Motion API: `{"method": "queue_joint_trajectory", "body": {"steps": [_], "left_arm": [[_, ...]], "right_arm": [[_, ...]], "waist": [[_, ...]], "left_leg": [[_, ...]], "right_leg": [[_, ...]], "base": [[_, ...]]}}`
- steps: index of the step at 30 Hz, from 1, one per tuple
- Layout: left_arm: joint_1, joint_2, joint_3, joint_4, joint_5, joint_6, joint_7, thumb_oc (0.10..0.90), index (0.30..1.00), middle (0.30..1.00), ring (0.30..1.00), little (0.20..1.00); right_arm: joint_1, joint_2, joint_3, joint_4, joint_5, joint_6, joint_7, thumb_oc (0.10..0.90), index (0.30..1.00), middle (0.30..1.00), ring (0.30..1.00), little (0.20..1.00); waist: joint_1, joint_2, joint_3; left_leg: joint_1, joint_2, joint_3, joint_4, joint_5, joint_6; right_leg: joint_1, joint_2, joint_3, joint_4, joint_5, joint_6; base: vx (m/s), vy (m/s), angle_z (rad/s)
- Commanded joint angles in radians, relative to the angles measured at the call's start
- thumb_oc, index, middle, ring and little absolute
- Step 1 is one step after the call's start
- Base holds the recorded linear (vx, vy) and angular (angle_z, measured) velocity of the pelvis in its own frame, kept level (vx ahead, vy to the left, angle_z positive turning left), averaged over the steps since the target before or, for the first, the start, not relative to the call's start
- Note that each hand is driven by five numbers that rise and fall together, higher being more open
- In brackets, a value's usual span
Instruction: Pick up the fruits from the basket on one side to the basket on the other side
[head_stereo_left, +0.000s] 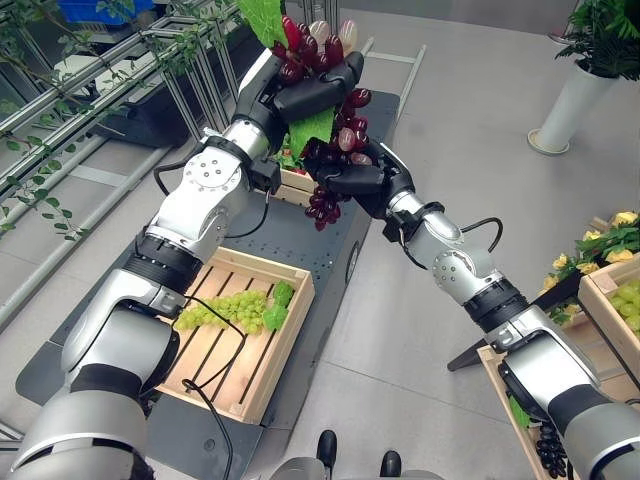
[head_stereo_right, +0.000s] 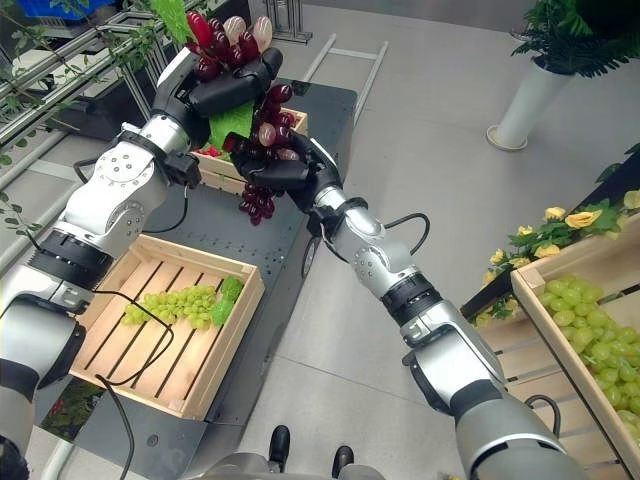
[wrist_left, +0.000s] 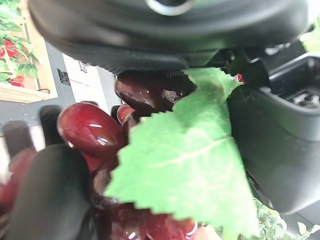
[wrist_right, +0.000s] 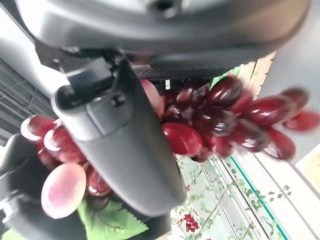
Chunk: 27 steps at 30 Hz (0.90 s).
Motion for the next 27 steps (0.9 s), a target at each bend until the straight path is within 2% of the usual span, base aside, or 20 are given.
{"method": "queue_joint_trajectory", "body": {"steps": [1,6,12,13,14,15,22,27], "left_arm": [[-0.095,-0.048,0.023,0.131,-0.041,-0.075,0.018,0.4,0.3,0.3,0.3,0.3],[-0.063,-0.04,0.057,0.171,-0.037,-0.1,0.045,0.4,0.3,0.3,0.3,0.3],[-0.021,-0.033,0.085,0.193,0.004,-0.095,0.061,0.4,0.3,0.3,0.3,0.3],[-0.007,-0.032,0.093,0.2,0.01,-0.091,0.06,0.425,0.338,0.338,0.338,0.338],[-0.004,-0.032,0.094,0.202,0.01,-0.089,0.061,0.472,0.408,0.408,0.408,0.408],[0.005,-0.033,0.1,0.209,0.012,-0.084,0.066,0.8,0.9,0.9,0.9,0.9],[0.047,-0.036,0.132,0.243,0.021,-0.071,0.06,0.8,0.9,0.9,0.9,0.9],[0.104,-0.029,0.164,0.232,0.02,-0.072,0.017,0.8,0.9,0.9,0.9,0.9]], "right_arm": [[-0.053,0.063,-0.094,-0.042,0.054,-0.202,-0.001,0.4,0.3,0.3,0.3,0.3],[-0.012,0.052,-0.114,-0.068,0.061,-0.213,0.006,0.4,0.3,0.3,0.3,0.3],[0.041,0.054,-0.148,-0.11,0.092,-0.245,-0.004,0.4,0.3,0.3,0.3,0.3],[0.056,0.057,-0.157,-0.133,0.097,-0.256,-0.01,0.4,0.3,0.3,0.3,0.3],[0.059,0.057,-0.158,-0.138,0.097,-0.259,-0.011,0.4,0.3,0.3,0.3,0.3],[0.072,0.061,-0.163,-0.156,0.088,-0.266,-0.015,0.4,0.3,0.3,0.3,0.3],[0.111,0.05,-0.195,-0.215,0.039,-0.274,-0.049,0.4,0.3,0.3,0.3,0.3],[0.158,0.02,-0.232,-0.229,0.024,-0.272,-0.062,0.4,0.3,0.3,0.3,0.3]], "waist": [[0.005,0.023,-0.248],[-0.006,0.025,-0.249],[-0.017,0.027,-0.243],[-0.022,0.028,-0.24],[-0.023,0.028,-0.239],[-0.027,0.03,-0.236],[-0.044,0.033,-0.23],[-0.054,0.031,-0.228]], "left_leg": [[0.022,-0.021,0.008,-0.007,-0.096,-0.036],[0.025,-0.018,0.02,-0.007,-0.098,-0.036],[0.028,-0.015,0.03,-0.007,-0.102,-0.036],[0.029,-0.014,0.034,-0.007,-0.103,-0.036],[0.03,-0.014,0.035,-0.007,-0.103,-0.036],[0.03,-0.014,0.038,-0.007,-0.104,-0.035],[0.038,-0.01,0.053,-0.007,-0.108,-0.035],[0.039,-0.007,0.063,-0.007,-0.108,-0.036]], "right_leg": [[-0.038,0.008,0.013,0.001,0.04,-0.023],[-0.039,0.009,0.021,0.001,0.04,-0.022],[-0.039,0.011,0.03,0.001,0.04,-0.022],[-0.039,0.011,0.034,0.001,0.04,-0.023],[-0.039,0.011,0.035,0.001,0.04,-0.023],[-0.04,0.012,0.038,0.001,0.041,-0.023],[-0.039,0.015,0.053,0.001,0.042,-0.022],[-0.042,0.017,0.063,0.001,0.047,-0.019]], "base": [[0.0,0.0,0.0],[0.0,-0.001,-0.02],[0.0,-0.006,-0.07],[0.0,-0.003,-0.03],[0.0,0.0,0.0],[0.0,0.0,0.0],[0.01,0.003,-0.04],[0.04,0.005,-0.09]]}}
